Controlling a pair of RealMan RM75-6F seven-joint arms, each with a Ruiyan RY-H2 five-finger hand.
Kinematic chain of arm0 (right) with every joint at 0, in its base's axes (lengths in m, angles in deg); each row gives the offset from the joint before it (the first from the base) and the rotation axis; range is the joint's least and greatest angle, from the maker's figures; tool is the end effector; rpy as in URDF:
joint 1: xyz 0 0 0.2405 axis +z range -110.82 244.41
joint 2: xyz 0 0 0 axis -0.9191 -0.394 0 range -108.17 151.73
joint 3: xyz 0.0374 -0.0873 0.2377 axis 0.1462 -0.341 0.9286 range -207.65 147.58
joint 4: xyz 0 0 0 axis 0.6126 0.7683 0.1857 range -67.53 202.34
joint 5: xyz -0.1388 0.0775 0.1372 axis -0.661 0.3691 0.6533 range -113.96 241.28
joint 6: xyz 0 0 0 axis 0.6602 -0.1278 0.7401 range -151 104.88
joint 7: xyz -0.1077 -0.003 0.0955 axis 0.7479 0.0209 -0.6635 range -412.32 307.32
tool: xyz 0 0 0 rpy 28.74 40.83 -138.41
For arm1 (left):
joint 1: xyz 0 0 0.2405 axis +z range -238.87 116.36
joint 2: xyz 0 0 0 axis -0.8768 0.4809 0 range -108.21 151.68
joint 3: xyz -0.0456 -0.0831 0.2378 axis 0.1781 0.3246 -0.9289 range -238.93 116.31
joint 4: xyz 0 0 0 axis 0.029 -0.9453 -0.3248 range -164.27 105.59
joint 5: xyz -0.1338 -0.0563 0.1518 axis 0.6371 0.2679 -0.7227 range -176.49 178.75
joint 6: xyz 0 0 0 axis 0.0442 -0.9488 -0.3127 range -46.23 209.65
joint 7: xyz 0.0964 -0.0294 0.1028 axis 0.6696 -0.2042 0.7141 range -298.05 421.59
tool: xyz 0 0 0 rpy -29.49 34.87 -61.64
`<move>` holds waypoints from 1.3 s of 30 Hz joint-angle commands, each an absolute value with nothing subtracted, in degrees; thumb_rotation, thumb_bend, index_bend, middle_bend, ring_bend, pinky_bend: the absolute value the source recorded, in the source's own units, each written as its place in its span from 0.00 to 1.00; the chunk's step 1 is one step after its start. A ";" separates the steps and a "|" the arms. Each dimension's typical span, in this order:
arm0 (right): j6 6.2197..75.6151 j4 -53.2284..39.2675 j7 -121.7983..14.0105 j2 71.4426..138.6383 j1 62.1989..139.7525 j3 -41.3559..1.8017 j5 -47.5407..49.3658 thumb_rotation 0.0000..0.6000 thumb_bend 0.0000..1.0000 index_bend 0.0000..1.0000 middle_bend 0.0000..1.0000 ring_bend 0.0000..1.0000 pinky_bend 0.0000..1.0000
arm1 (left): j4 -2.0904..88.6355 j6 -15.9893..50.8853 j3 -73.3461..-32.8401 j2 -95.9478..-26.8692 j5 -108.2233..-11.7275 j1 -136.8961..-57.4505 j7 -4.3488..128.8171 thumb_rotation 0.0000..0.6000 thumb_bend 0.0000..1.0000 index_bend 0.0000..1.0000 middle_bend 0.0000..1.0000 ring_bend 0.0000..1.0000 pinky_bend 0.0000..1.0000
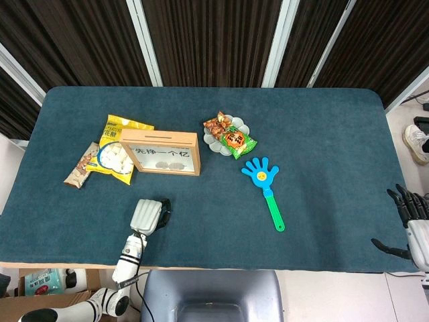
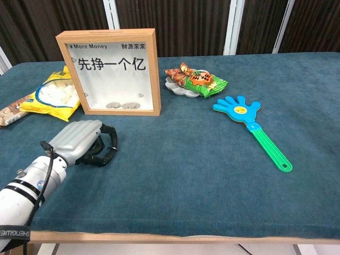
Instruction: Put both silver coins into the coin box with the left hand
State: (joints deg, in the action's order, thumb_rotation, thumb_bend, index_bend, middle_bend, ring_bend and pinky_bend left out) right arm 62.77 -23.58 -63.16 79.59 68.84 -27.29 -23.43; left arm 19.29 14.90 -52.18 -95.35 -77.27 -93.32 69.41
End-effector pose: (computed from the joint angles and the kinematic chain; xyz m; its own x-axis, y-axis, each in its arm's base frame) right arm -0.3276 -0.1656 0.1981 0.3480 -0.0027 0.9375 -0.9373 0.0201 0.3479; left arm -0.1964 0.3082 -0.1076 0.3710 0.1227 0.9205 0.9076 -0.2575 -0.3315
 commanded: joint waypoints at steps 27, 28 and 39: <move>62.40 -23.77 -62.70 79.60 68.99 -27.37 -23.52 1.00 0.15 0.00 0.00 0.00 0.00 | 26.14 10.35 -50.26 -90.28 -78.50 -93.38 71.33 1.00 0.49 0.64 1.00 1.00 1.00; 62.40 -23.78 -62.76 79.58 69.00 -27.36 -23.50 1.00 0.15 0.00 0.00 0.00 0.00 | 27.45 10.07 -50.01 -89.41 -78.58 -93.40 71.49 1.00 0.49 0.65 1.00 1.00 1.00; 61.58 -23.59 -63.58 79.50 69.55 -27.39 -23.76 1.00 0.15 0.00 0.00 0.00 0.00 | 60.78 18.94 -38.41 -67.26 -64.76 -97.43 84.64 1.00 0.47 0.64 1.00 1.00 1.00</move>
